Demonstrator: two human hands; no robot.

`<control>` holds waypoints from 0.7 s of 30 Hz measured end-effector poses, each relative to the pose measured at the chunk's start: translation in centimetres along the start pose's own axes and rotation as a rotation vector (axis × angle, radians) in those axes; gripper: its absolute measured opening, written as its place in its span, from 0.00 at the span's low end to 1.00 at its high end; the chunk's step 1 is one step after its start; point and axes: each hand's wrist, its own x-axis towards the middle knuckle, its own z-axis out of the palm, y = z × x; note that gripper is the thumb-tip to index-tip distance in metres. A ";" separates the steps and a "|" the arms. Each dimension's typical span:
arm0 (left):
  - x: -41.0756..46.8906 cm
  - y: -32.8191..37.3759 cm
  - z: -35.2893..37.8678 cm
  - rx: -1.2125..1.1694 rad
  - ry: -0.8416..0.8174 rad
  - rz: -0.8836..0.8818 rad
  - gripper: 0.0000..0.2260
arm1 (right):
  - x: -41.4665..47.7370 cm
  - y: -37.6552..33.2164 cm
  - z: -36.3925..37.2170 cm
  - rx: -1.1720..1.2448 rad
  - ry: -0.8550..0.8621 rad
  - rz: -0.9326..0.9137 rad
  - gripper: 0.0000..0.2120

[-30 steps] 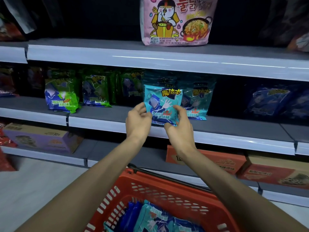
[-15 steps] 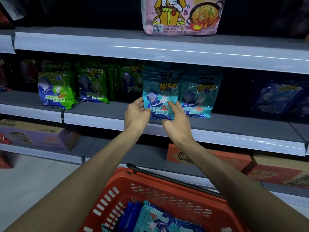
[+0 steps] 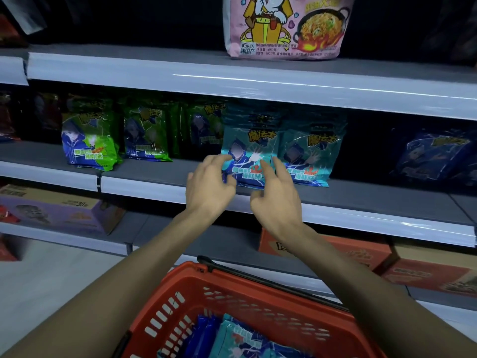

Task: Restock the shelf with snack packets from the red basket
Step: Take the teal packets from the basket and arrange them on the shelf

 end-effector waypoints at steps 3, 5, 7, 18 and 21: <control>-0.6 -0.1 0.6 0.235 -0.109 0.141 0.28 | 0.0 0.3 0.3 -0.158 -0.048 -0.084 0.32; -0.2 0.0 1.0 0.362 -0.153 0.188 0.31 | 0.5 0.6 0.6 -0.255 -0.075 -0.130 0.33; 0.4 0.2 1.3 0.449 -0.160 0.223 0.32 | 1.1 1.0 0.8 -0.339 -0.098 -0.158 0.34; 1.0 1.2 1.2 0.492 -0.183 0.168 0.32 | 1.5 0.4 0.6 -0.358 -0.110 -0.143 0.33; 0.1 2.1 0.3 0.441 -0.190 0.164 0.31 | 0.4 -0.1 -0.2 -0.360 -0.128 -0.137 0.34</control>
